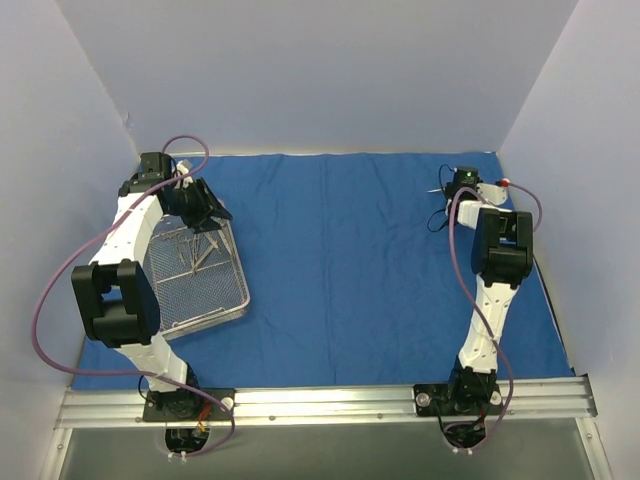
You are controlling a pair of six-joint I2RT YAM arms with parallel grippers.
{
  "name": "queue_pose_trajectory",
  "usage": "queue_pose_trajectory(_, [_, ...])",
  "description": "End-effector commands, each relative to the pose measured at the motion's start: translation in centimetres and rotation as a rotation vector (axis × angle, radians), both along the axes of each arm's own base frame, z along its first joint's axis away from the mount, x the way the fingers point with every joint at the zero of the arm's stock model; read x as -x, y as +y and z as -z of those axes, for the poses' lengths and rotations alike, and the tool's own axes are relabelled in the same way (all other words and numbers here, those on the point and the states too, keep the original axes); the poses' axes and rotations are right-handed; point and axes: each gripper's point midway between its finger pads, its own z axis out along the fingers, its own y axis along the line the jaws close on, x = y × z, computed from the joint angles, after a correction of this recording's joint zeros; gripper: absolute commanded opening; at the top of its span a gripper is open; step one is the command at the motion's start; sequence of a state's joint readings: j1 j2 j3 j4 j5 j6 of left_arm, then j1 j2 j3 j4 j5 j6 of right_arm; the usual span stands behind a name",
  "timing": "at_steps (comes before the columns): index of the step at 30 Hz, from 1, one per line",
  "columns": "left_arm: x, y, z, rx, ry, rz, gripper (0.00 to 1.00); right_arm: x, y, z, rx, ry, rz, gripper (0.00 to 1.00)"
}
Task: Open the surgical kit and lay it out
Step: Place the medical item in the surgical kit.
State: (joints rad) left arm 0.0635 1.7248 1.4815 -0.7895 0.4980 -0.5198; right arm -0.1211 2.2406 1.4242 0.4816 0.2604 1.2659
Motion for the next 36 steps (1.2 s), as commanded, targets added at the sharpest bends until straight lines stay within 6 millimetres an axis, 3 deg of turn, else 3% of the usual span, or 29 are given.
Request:
queue_pose_trajectory(1, [-1.0, 0.4, -1.6, -0.001, -0.046, -0.005, 0.53, -0.1, -0.6, 1.0, -0.016, 0.004, 0.024, 0.11])
queue_pose_trajectory(9, [-0.4, 0.4, -1.6, -0.006, -0.044, 0.000, 0.53, 0.9, -0.2, 3.2, -0.061, 0.038, 0.047, 0.18])
queue_pose_trajectory(14, [-0.3, 0.3, -1.8, 0.000, -0.056, 0.000, 0.52, 1.5, 0.0, 3.0, -0.063, 0.064, 0.044, 0.42])
queue_pose_trajectory(18, [-0.3, 0.4, -2.1, 0.011, -0.066, -0.006, 0.52, 2.7, 0.2, 3.0, -0.059, 0.127, 0.033, 0.54])
queue_pose_trajectory(26, [-0.3, 0.6, -2.9, 0.035, -0.099, -0.017, 0.53, 4.8, -0.6, 0.1, -0.021, 0.252, 0.033, 0.59])
queue_pose_trajectory(30, [-0.2, 0.7, -3.0, 0.052, -0.112, -0.026, 0.53, 6.7, -1.6, 0.0, -0.015, 0.374, 0.030, 0.60])
queue_pose_trajectory(34, [0.3, 1.4, -2.8, 0.021, -0.095, -0.050, 0.53, 7.1, -3.2, -2.9, 0.069, 0.406, -0.006, 0.61])
queue_pose_trajectory(36, [0.5, 2.2, -2.6, -0.012, -0.083, -0.066, 0.53, 7.2, -4.4, -5.4, 0.146, 0.425, -0.053, 0.60])
